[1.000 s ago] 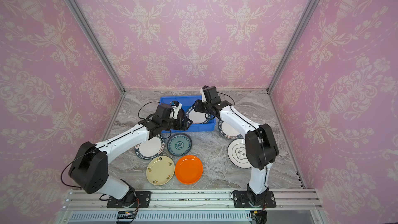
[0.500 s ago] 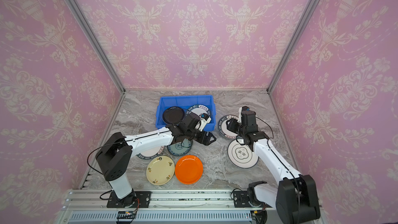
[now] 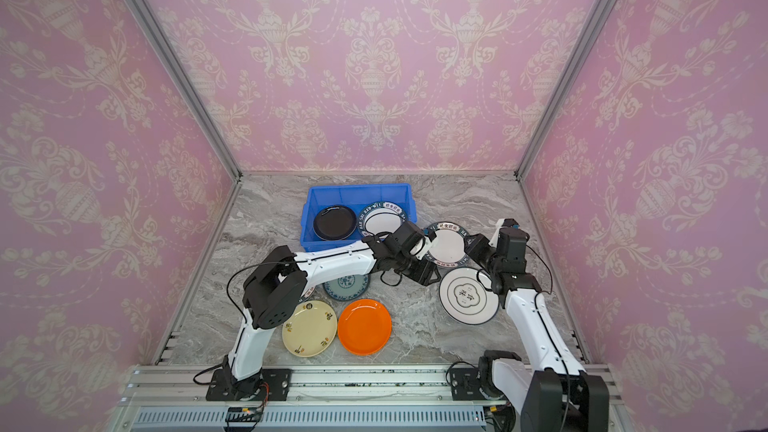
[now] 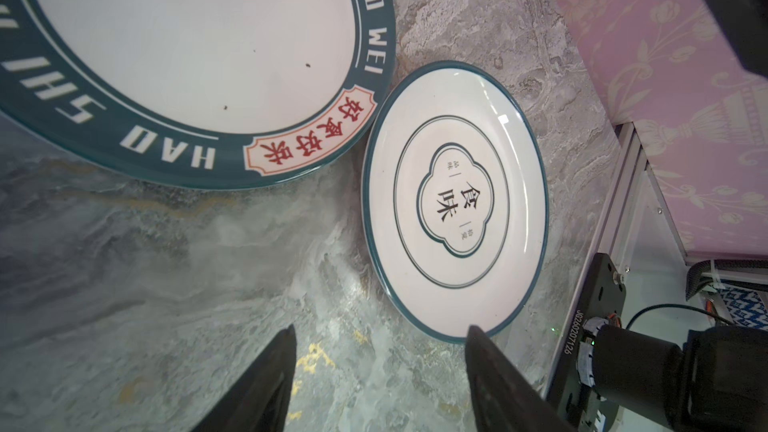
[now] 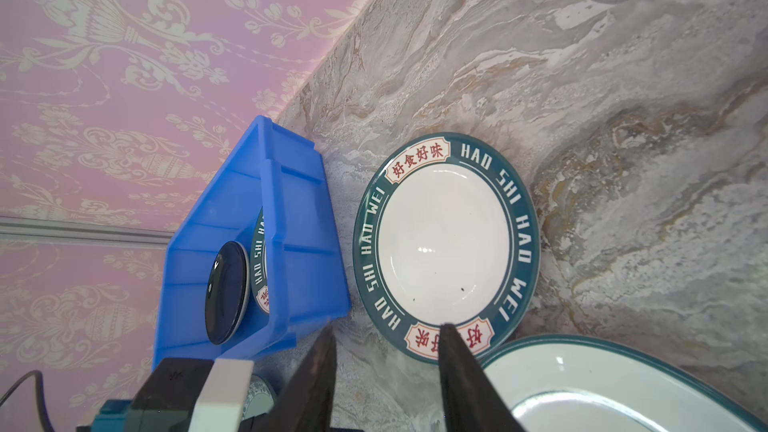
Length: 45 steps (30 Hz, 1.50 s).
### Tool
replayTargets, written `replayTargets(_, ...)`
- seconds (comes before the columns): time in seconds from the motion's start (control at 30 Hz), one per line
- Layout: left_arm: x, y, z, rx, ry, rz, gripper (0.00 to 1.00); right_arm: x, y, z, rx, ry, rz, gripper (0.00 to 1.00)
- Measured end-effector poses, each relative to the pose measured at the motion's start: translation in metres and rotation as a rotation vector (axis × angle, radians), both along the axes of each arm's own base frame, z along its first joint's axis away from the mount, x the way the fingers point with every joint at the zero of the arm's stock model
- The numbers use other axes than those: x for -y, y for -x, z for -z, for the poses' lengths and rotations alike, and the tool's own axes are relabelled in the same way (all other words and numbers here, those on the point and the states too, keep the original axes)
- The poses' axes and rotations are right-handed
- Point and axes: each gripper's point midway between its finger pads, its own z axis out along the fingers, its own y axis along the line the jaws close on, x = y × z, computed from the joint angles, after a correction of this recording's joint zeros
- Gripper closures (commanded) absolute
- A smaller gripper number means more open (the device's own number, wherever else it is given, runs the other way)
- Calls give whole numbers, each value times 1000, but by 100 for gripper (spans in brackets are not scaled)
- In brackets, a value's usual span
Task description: Place the plates into the plastic bin on the countertop
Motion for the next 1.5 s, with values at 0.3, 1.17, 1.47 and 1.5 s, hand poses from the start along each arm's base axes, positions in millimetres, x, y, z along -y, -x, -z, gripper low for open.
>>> replayTargets(0.3, 12, 12, 16, -68, -52, 68, 47, 0, 3, -1, 7, -7, -3, 58)
replayTargets(1.17, 38, 18, 48, -196, -32, 152, 69, -2, 3, -4, 39, -36, -11, 58)
replayTargets(1.47, 38, 7, 49, -228, 8, 113, 81, -3, 3, -2, 44, -39, -18, 58)
replayTargets(1.5, 38, 6, 50, -231, 13, 110, 81, -3, 3, -2, 44, -39, -18, 58)
